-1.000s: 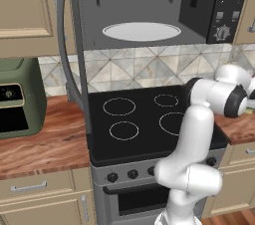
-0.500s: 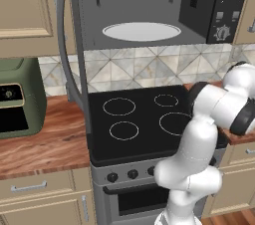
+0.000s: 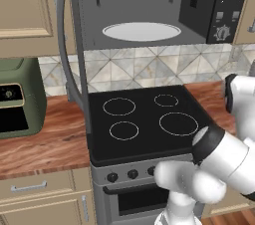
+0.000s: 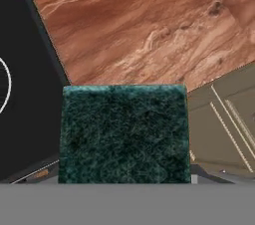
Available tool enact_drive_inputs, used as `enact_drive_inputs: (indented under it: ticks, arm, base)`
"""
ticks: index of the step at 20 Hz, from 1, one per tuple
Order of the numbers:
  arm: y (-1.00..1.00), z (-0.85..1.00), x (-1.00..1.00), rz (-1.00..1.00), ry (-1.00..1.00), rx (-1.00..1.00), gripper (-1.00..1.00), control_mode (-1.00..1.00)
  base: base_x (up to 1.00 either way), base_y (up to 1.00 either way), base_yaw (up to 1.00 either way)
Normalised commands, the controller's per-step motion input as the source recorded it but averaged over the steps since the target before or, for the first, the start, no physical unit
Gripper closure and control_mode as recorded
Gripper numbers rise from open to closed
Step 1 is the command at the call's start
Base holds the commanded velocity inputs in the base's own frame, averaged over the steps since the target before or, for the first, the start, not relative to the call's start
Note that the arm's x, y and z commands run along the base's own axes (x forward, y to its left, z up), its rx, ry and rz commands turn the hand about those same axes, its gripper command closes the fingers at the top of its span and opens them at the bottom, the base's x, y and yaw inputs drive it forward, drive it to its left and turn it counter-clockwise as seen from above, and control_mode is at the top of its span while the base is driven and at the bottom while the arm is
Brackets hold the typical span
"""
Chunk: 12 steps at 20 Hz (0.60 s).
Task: Place the sponge inside the microwave to prepare for sanitizing.
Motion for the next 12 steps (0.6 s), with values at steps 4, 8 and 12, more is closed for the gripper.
enact_drive_inputs:
  ticks: [4, 8, 12]
  arm:
    - [0.85, 0.34, -0.57, 0.17, -0.05, -0.15, 1.00, -1.00]
    - [0.62, 0.56, -0.25, 0.22, -0.14, -0.02, 1.00, -1.00]
    - [0.63, 0.59, -0.11, 0.11, -0.04, 0.03, 1.00, -1.00]
  base:
    - [0.00, 0.00, 0.00]
    - [0.00, 0.00, 0.00]
    - [0.00, 0.00, 0.00]
